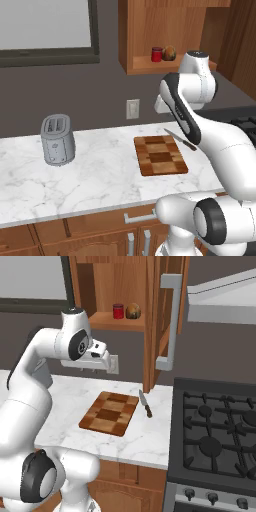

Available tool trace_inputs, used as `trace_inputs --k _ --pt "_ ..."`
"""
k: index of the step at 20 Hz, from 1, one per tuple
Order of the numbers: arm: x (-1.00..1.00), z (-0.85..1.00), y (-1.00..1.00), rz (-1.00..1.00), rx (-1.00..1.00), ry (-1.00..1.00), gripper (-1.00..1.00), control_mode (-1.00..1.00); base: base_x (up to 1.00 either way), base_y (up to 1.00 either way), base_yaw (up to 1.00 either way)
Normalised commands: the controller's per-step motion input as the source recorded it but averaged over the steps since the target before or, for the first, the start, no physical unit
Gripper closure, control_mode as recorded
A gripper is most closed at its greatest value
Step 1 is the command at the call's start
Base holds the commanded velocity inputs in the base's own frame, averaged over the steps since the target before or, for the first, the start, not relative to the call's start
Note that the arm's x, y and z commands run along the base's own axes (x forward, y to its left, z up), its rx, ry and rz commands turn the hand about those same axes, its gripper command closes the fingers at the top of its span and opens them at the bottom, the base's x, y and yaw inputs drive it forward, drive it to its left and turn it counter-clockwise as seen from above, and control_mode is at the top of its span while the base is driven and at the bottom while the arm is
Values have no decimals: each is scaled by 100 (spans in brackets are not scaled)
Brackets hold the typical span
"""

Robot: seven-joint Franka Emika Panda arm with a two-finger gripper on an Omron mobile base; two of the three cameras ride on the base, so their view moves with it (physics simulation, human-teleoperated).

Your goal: Pick the bread, place it on the cutting board, pick the jam, place it on the counter, and close the cabinet.

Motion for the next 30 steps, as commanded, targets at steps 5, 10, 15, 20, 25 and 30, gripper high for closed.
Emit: trace_inputs --k 5,10,15,20,25,30 --pt "0 0 0 0 0 -5 -100 -100 0 0 0" --pt "-1 0 -7 0 0 -15 -100 -100 0 0 0" --pt "-5 4 -18 0 0 -20 -100 -100 0 0 0" --pt "-7 8 -22 0 0 -17 -100 -100 0 0 0" --pt "-5 6 -19 0 0 -13 -100 -100 0 0 0" --pt "-1 12 -12 0 0 -9 -100 -100 0 0 0"
